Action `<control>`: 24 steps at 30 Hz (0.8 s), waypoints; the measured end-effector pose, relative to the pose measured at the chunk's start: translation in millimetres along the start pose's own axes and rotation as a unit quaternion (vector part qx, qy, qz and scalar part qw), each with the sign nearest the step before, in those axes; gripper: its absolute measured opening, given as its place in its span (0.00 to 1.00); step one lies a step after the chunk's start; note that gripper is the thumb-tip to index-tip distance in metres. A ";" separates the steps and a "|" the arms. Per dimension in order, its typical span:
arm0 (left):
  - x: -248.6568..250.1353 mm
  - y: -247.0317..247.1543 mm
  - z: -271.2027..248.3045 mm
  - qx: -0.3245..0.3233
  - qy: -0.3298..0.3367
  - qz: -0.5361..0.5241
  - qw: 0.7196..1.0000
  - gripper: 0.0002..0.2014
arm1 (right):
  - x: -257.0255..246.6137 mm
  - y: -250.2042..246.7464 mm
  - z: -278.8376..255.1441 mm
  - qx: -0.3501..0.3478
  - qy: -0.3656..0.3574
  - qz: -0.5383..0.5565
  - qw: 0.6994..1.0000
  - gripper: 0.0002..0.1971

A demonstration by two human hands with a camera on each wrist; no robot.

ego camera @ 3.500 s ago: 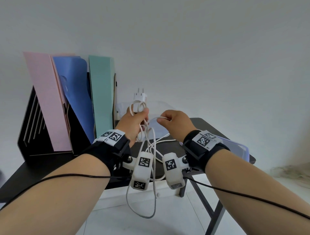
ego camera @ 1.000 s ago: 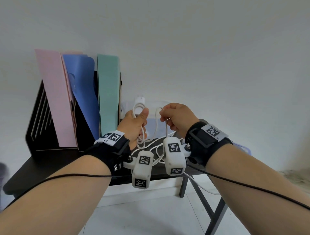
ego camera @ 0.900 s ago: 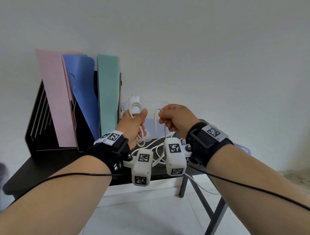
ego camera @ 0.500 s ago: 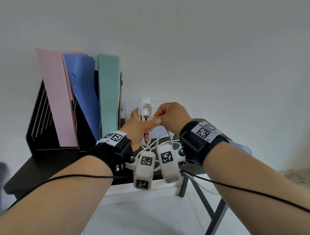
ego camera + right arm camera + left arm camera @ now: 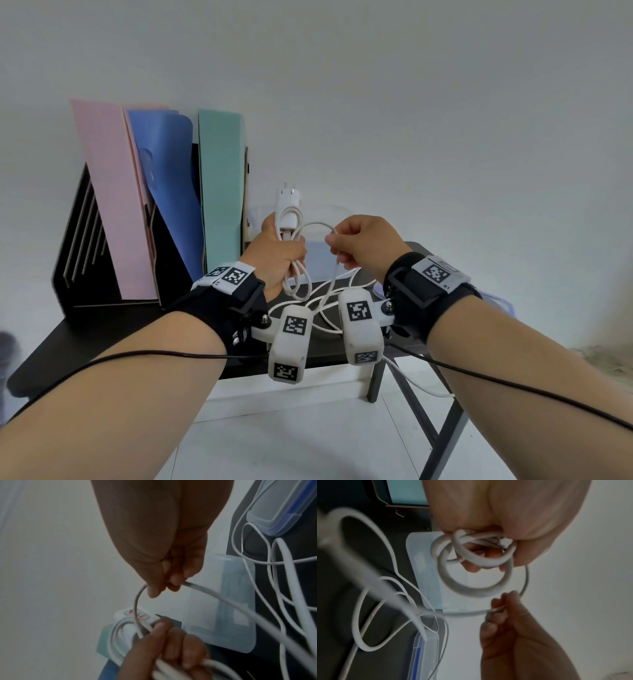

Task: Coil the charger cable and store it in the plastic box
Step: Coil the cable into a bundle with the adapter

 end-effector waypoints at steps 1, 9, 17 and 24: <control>-0.5 0.7 0.4 0.001 0.003 0.009 1.000 0.23 | -2.3 0.1 0.0 0.003 -0.005 0.033 0.999 0.04; -1.1 9.1 -3.9 -0.031 0.013 0.022 0.999 0.25 | -10.3 14.2 3.1 -0.023 0.001 0.144 0.989 0.08; 1.9 13.9 -7.2 -0.042 0.002 0.075 0.996 0.33 | -18.4 14.7 3.6 -0.006 -0.024 0.103 0.994 0.08; 15.8 2.1 -5.0 0.042 0.012 -0.070 0.997 0.12 | -1.6 33.6 -5.9 -0.046 0.038 0.221 0.973 0.08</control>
Point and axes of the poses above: each hand's wrist, its own z-axis towards the middle knuckle, its own y-axis out of the palm, x = y × z, the point moved 8 cm from there along z, towards the middle knuckle, and after that the axes turned 2 degrees about z, right-handed, at the moved point
